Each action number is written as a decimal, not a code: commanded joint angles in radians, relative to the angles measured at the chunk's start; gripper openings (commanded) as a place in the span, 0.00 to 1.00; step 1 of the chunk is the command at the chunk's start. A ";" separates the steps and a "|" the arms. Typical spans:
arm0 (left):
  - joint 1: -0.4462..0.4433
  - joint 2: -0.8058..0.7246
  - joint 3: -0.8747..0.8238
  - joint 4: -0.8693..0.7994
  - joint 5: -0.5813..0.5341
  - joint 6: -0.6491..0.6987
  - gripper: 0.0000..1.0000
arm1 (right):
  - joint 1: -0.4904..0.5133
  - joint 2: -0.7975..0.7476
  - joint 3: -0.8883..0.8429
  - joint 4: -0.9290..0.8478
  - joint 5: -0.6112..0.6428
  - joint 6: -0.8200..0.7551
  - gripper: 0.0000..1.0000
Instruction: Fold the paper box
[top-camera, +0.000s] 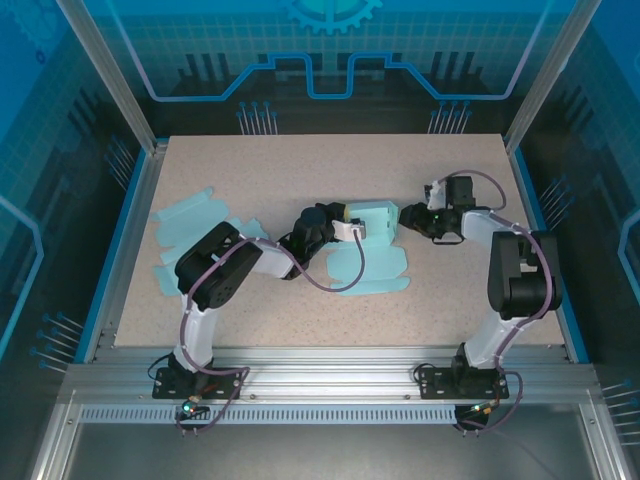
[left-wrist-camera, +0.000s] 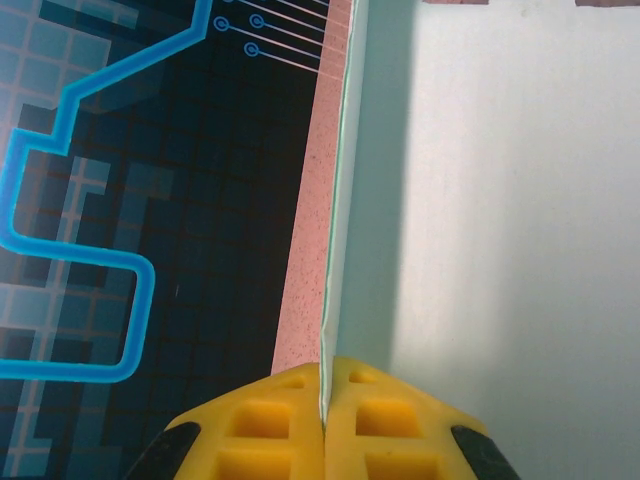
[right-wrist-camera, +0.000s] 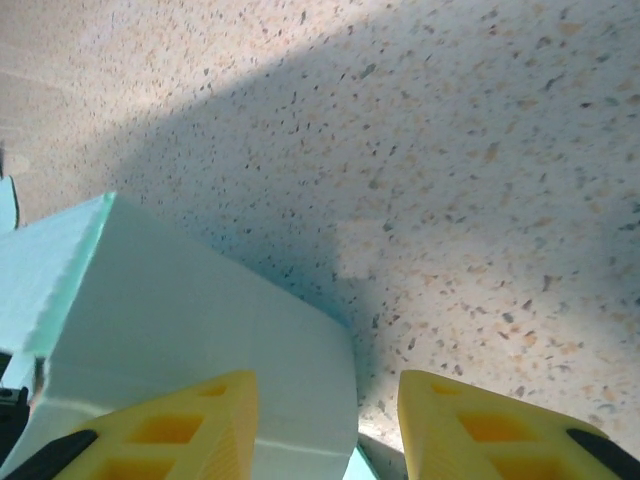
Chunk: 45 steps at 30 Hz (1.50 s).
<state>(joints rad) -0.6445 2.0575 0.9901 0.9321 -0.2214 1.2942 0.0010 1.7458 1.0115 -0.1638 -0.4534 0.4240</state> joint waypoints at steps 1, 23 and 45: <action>-0.006 0.034 -0.007 0.031 -0.016 0.029 0.00 | 0.030 -0.047 -0.020 -0.009 0.038 -0.026 0.43; -0.006 0.079 -0.047 0.192 -0.002 0.091 0.00 | 0.139 -0.080 -0.073 0.056 0.150 -0.034 0.51; -0.009 0.183 -0.062 0.467 0.042 0.276 0.00 | 0.160 -0.116 -0.148 0.144 0.221 -0.058 0.59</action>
<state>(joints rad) -0.6445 2.2173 0.9447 1.3758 -0.2195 1.5368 0.1490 1.6142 0.8692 -0.0814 -0.2207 0.3832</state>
